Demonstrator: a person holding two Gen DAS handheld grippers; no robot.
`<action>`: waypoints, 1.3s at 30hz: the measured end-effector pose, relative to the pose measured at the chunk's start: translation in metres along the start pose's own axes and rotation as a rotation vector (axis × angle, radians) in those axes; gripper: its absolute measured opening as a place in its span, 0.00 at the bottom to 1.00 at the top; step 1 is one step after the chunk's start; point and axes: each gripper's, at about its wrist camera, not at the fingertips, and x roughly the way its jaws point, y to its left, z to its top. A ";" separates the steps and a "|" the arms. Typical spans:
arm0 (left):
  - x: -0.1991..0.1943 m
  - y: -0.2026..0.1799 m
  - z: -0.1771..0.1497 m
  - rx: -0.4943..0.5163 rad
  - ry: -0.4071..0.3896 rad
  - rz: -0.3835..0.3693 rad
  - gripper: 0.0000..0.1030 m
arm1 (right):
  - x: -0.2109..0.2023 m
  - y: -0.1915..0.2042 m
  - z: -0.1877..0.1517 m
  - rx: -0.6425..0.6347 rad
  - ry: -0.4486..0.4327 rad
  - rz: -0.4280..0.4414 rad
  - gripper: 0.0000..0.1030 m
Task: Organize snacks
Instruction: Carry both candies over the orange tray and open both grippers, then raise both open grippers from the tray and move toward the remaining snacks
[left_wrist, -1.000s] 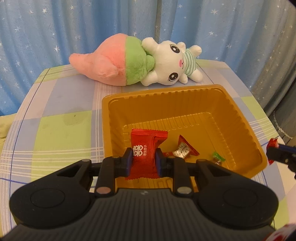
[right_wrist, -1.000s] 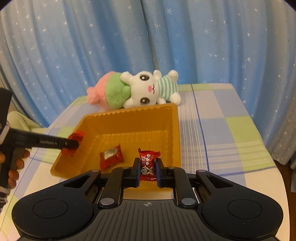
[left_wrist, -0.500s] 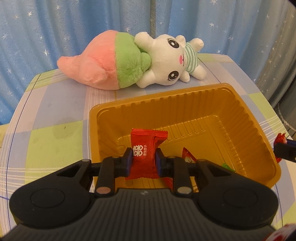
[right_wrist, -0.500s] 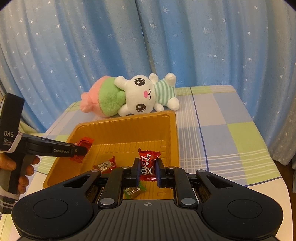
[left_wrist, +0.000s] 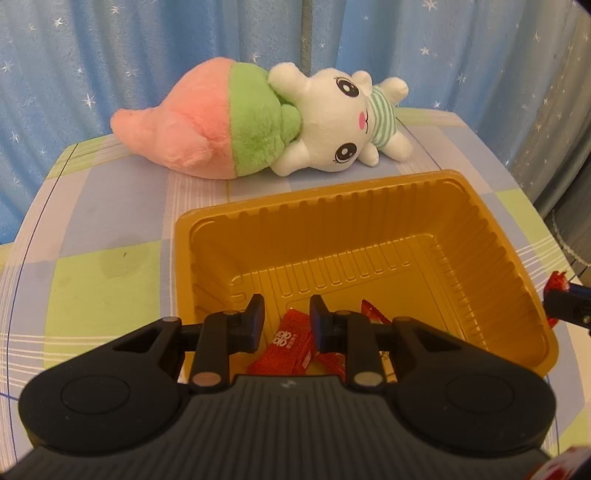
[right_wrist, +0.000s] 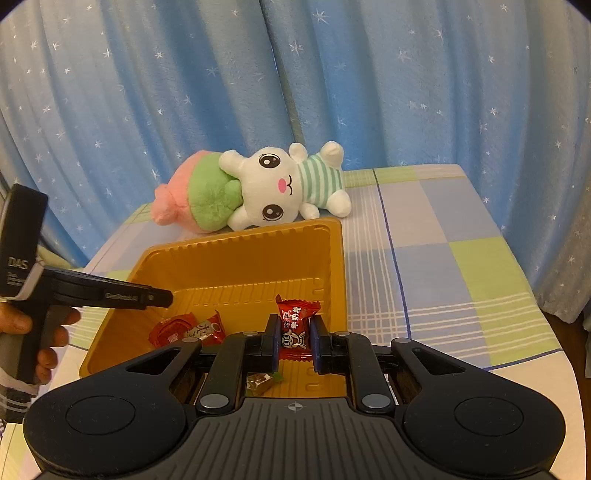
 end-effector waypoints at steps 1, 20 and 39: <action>-0.003 0.002 -0.001 -0.006 -0.004 -0.003 0.23 | 0.001 0.000 0.000 -0.001 0.001 0.001 0.16; -0.063 0.050 -0.023 -0.150 -0.073 0.007 0.23 | 0.039 0.008 0.015 -0.013 0.030 0.047 0.16; -0.083 0.069 -0.056 -0.236 -0.045 0.030 0.23 | 0.049 0.016 0.027 0.006 -0.031 0.042 0.27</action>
